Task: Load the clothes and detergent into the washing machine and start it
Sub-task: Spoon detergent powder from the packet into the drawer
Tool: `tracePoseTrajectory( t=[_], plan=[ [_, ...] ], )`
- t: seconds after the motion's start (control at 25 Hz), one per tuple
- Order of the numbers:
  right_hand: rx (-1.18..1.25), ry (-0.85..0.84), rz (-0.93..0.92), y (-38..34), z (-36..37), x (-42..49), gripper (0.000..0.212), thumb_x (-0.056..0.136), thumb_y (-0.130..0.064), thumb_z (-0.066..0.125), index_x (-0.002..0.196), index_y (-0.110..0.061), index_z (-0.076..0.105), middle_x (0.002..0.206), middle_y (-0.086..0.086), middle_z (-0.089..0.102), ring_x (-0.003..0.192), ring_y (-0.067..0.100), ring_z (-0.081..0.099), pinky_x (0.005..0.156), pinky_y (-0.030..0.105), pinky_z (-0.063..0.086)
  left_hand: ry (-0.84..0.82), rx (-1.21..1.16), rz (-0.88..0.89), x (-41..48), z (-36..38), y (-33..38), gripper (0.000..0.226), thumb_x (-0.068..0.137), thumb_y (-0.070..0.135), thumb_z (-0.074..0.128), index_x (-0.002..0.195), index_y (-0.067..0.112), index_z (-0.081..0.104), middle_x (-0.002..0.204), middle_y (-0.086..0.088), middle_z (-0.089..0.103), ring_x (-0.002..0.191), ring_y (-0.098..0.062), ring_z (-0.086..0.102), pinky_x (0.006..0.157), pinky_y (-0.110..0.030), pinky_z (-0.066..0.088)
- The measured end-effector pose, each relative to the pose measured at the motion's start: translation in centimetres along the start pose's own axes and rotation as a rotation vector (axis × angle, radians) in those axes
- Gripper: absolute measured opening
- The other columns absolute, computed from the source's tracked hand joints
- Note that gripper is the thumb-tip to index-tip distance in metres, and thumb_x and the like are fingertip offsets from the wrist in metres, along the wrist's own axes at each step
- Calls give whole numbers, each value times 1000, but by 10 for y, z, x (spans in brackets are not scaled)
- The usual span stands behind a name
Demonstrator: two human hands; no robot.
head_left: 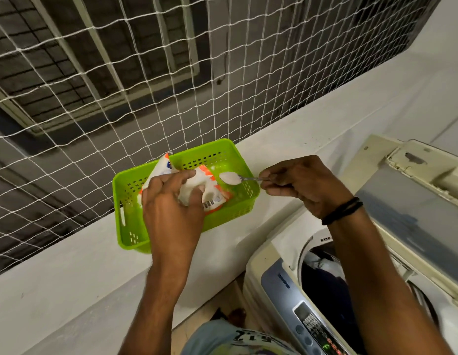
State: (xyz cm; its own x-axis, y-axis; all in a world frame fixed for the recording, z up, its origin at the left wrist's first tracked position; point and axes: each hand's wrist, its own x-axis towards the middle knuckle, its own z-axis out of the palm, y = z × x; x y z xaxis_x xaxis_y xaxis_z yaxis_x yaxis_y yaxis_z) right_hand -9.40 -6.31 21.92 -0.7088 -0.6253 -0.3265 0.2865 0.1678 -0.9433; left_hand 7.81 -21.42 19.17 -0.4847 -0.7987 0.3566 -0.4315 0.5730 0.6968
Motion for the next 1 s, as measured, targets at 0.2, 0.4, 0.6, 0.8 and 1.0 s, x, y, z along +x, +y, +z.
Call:
tracePoseTrajectory(
  t=[0.2, 0.4, 0.6, 0.8, 1.0],
  plan=[
    [49, 81, 5, 5, -32, -21, 25, 87, 19, 47, 92, 9, 69, 90, 27, 68, 75, 28, 71, 71, 28, 62, 75, -161, 33, -10, 21, 24, 25, 86, 36, 64, 111, 34, 68, 106, -1, 59, 98, -29, 59, 85, -49, 52],
    [120, 264, 36, 21, -80, -46, 26, 85, 18, 47, 95, 12, 70, 83, 25, 70, 74, 25, 71, 66, 23, 60, 30, -332, 122, -30, 59, 61, 24, 90, 24, 64, 113, 26, 70, 106, -3, 59, 89, -25, 59, 75, -28, 53],
    [211, 489, 80, 51, -139, -71, 25, 86, 18, 46, 92, 12, 69, 81, 24, 69, 68, 24, 69, 64, 21, 60, -166, -391, 247, -58, 118, 95, 22, 91, 21, 64, 112, 23, 69, 108, -3, 61, 85, -20, 57, 65, -23, 47],
    [296, 691, 100, 101, -203, -89, 22, 88, 17, 45, 98, 16, 65, 80, 20, 66, 71, 25, 66, 61, 19, 59, -476, -329, 268, -86, 200, 110, 27, 89, 18, 64, 115, 25, 67, 110, 2, 59, 88, -13, 58, 73, -19, 48],
    [370, 900, 176, 173, -264, -96, 25, 89, 15, 47, 85, 8, 70, 79, 25, 69, 71, 26, 70, 62, 20, 59, -841, -295, 142, -119, 288, 111, 22, 86, 15, 64, 106, 20, 71, 101, 3, 70, 91, -17, 66, 85, -27, 52]
  ],
)
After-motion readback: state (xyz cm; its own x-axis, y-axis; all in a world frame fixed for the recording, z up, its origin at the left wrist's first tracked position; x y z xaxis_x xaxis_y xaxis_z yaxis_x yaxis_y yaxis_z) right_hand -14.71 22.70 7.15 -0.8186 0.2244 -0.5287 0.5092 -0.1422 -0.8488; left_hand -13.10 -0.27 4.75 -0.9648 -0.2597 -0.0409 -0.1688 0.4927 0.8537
